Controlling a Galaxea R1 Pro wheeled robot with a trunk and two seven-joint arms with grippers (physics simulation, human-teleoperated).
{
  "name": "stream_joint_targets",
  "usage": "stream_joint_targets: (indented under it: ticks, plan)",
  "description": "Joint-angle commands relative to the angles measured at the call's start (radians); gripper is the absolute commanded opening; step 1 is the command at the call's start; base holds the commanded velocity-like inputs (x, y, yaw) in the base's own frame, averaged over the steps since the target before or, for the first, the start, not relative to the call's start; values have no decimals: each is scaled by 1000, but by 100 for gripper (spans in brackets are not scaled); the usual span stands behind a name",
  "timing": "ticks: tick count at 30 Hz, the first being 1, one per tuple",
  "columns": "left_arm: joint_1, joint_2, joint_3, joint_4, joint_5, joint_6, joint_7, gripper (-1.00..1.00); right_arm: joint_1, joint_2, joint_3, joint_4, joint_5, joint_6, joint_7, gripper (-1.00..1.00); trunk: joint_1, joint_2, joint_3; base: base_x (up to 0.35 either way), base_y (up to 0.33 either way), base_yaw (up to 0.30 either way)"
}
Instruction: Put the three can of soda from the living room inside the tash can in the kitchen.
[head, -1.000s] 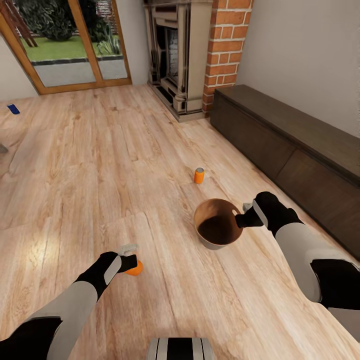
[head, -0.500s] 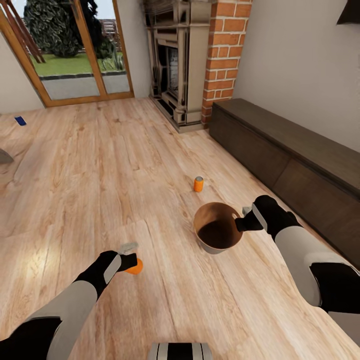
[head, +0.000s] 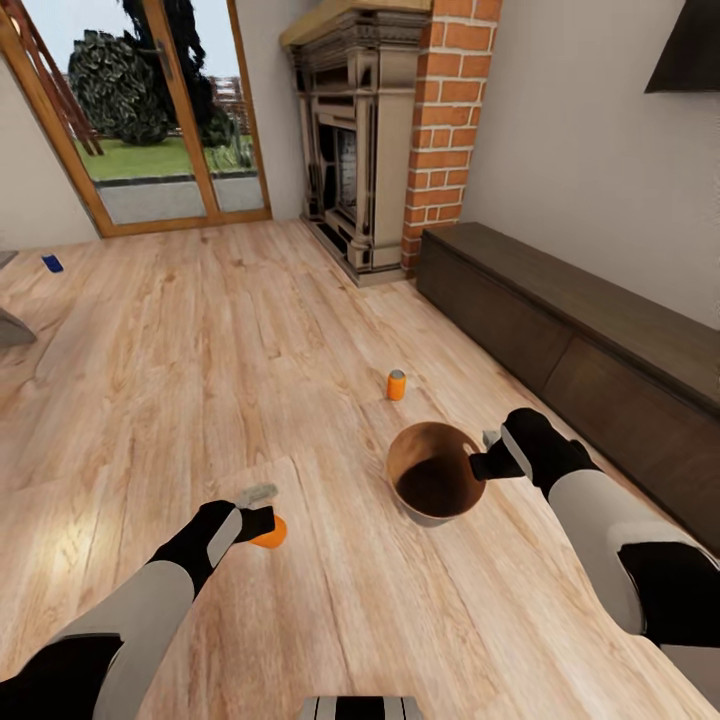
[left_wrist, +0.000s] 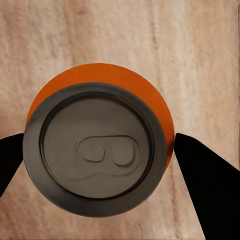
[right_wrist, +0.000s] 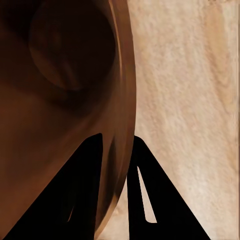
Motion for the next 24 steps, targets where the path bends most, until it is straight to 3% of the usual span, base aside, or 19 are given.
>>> stream_joint_targets:
  ticks: [1, 10, 13, 20, 21, 24]
  plan:
    - [0, 0, 0, 0, 0, 0, 0, -100, 5, 0, -3, -1, -17, -8, 5, -100, 0, 0, 4, 0, 0, 0]
    - [0, -2, 0, -18, -1, 8, -3, -100, 26, 1, 0, 3, -16, -37, 4, -100, -5, 2, 39, 0, 0, 0]
    - [-1, -6, -4, -63, -2, 52, -2, -100, 27, 1, 1, 3, -17, -37, 3, -100, -6, 3, 50, 0, 0, 0]
    - [5, -9, -8, -339, -1, 266, 5, -100, 29, 19, 1, 3, -15, -37, 2, -100, -9, 5, 78, 0, 0, 0]
    - [8, -11, -9, -432, -1, 335, 7, -100, 29, 26, 1, 4, -14, -37, 1, -100, -9, 5, 81, 0, 0, 0]
    - [10, -15, -9, -525, 3, 403, 8, -100, 33, 39, 1, 5, -13, -37, -1, -100, -11, 6, 93, 0, 0, 0]
